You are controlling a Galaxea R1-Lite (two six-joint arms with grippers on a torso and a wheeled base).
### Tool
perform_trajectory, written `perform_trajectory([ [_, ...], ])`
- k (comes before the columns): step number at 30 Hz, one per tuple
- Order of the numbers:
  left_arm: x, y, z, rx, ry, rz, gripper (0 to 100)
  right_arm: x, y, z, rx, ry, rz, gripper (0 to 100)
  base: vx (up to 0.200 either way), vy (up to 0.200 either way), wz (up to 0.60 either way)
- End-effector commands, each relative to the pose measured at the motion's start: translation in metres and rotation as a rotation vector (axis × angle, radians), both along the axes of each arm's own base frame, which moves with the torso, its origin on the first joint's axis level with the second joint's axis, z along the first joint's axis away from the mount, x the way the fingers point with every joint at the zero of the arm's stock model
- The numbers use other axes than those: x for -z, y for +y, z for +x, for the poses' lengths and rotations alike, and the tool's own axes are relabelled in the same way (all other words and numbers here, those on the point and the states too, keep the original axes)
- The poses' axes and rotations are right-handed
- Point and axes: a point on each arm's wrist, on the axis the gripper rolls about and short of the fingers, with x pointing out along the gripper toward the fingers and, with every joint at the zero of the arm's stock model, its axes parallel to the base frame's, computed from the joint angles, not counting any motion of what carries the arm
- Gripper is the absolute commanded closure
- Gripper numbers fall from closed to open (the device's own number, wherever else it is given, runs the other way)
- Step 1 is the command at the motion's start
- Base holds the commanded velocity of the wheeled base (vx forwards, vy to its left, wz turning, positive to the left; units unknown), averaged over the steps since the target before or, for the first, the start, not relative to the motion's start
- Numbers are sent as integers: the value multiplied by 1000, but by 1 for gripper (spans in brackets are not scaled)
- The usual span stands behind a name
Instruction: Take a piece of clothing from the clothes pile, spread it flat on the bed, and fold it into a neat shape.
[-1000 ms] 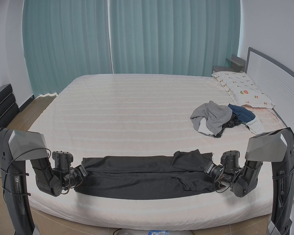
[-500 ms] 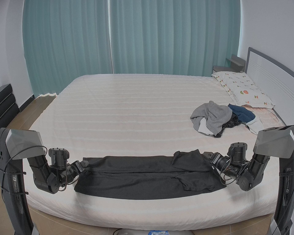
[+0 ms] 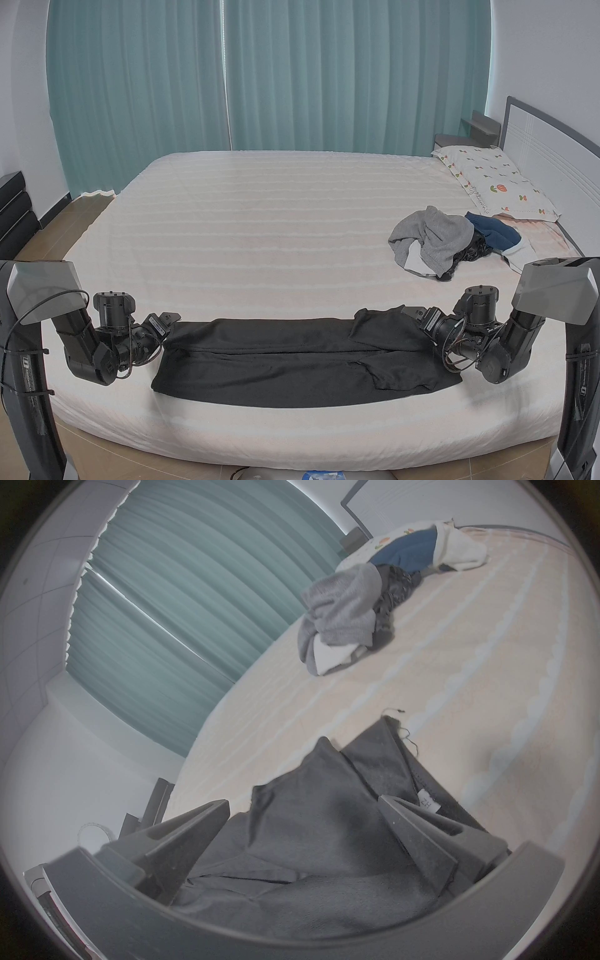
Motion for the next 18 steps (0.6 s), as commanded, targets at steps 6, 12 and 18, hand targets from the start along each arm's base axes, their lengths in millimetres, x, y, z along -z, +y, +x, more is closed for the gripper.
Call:
perform_trajectory([
  [6,1,2,3,-4,-2,-2,0,24,0,16,-1,57,-8,0,0,0,0],
  [12,2,1,3,-2,0,-2,0,31,1,16,-18,73,-6,100,0,0,0],
  [18,4,3,3,-10,4,-2,0,26,-4,13,-11,74,-12,100,0,0,0],
])
